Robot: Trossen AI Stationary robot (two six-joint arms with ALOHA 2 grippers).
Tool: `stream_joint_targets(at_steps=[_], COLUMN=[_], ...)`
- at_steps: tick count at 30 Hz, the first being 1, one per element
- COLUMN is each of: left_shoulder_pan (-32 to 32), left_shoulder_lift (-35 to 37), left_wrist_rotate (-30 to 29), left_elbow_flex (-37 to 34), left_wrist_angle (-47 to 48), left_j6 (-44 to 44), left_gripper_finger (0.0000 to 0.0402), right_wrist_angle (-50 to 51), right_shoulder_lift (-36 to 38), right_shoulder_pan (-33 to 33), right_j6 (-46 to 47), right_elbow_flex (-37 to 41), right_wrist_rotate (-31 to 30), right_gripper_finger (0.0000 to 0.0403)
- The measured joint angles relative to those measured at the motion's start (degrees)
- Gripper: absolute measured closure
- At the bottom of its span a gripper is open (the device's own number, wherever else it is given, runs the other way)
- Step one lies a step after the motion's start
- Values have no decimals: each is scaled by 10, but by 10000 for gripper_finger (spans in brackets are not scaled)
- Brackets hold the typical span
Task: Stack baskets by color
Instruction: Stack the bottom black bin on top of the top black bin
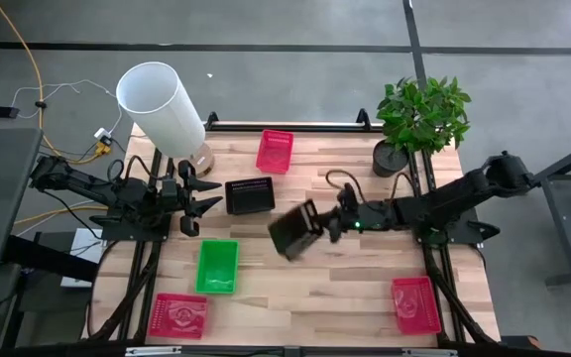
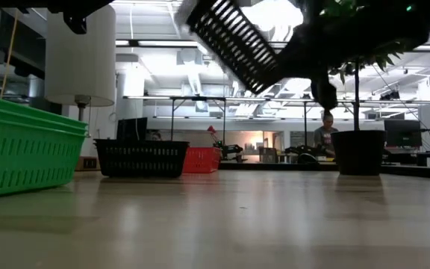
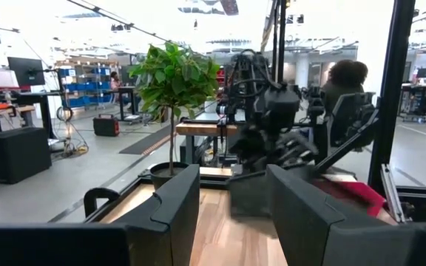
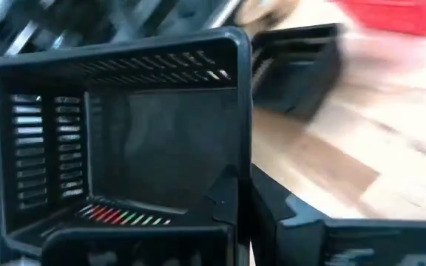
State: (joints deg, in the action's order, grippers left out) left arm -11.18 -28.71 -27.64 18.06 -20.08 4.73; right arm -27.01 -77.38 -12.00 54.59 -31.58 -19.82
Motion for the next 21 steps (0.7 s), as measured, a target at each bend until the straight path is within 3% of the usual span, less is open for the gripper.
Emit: stream_joint_targets(at_steps=[4, 12, 21], left_shoulder_pan=[0, 0, 0], left_shoulder_lift=[0, 0, 0], left_wrist_rotate=[0, 0, 2], left_elbow_flex=[0, 0, 0], left_wrist_angle=[-3, -8, -9], left_j6=[0, -1, -15], left_gripper_finger=[259, 259, 259], right_wrist_angle=[36, 176, 190], right_shoulder_lift=[-47, -183, -302], right_shoulder_pan=[44, 133, 167], right_j6=[56, -17, -56], right_elbow_flex=[-47, -234, -370], right_wrist_rotate=[16, 46, 113], right_gripper_finger=[402, 403, 403])
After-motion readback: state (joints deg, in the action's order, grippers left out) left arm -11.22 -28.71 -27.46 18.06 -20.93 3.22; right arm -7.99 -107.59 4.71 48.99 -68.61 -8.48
